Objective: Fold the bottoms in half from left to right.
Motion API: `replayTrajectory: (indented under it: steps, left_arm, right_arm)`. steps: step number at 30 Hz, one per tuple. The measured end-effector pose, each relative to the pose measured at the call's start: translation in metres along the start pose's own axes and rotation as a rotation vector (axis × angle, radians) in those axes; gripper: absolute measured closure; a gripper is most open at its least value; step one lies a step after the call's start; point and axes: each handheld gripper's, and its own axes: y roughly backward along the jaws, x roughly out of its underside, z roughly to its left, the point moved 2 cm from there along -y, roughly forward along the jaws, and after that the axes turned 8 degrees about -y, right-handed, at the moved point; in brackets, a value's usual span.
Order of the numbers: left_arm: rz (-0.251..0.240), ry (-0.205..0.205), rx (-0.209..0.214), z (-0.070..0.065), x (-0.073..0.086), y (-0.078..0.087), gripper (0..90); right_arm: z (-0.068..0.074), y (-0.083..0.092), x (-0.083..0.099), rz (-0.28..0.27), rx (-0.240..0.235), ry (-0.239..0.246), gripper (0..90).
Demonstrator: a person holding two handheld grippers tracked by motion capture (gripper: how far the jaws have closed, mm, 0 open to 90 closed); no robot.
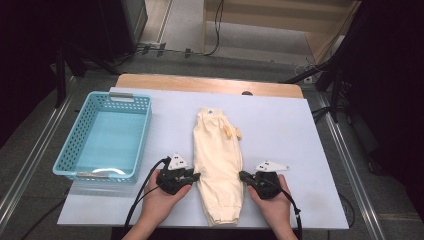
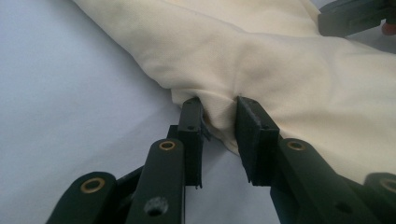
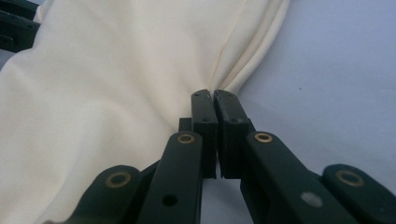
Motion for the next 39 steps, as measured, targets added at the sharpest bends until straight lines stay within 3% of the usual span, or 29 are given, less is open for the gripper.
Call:
replayTrajectory:
  steps: [11,14,16,18,22,26,31,35,39]
  left_arm:
    - [0.0,-0.003,0.02,-0.001,0.001,0.0,81.3]
    - [0.003,-0.001,0.025,-0.001,0.001,0.0,83.1]
    - [0.005,-0.003,0.023,-0.001,0.001,0.0,83.5]
    - [0.006,-0.003,0.022,-0.001,0.001,0.0,84.0]
    - [0.009,-0.009,0.019,-0.002,0.002,-0.001,85.0]
    - [0.01,-0.01,0.015,-0.002,0.002,-0.001,85.7]
    - [0.009,-0.007,0.023,-0.001,0.002,-0.001,86.1]
    - [0.008,-0.01,0.022,-0.001,0.002,-0.001,86.4]
    - [0.005,-0.007,0.026,-0.001,0.003,-0.001,87.0]
  right_arm:
    - [0.002,0.008,0.006,0.003,0.003,0.013,85.1]
    - [0.0,0.009,0.001,-0.023,0.0,0.029,74.8]
    - [-0.002,0.011,-0.006,-0.052,0.033,0.047,67.1]
    - [-0.006,0.015,-0.014,-0.077,0.014,0.047,61.8]
    - [-0.007,0.018,-0.033,-0.119,0.018,0.084,61.8]
    - [-0.004,0.009,-0.055,-0.121,0.034,0.12,65.0]
    - [-0.003,-0.004,-0.081,-0.095,0.002,0.139,83.1]
    - [-0.006,-0.011,-0.098,-0.09,0.016,0.147,82.7]
    - [-0.011,-0.016,-0.113,-0.101,0.027,0.134,72.6]
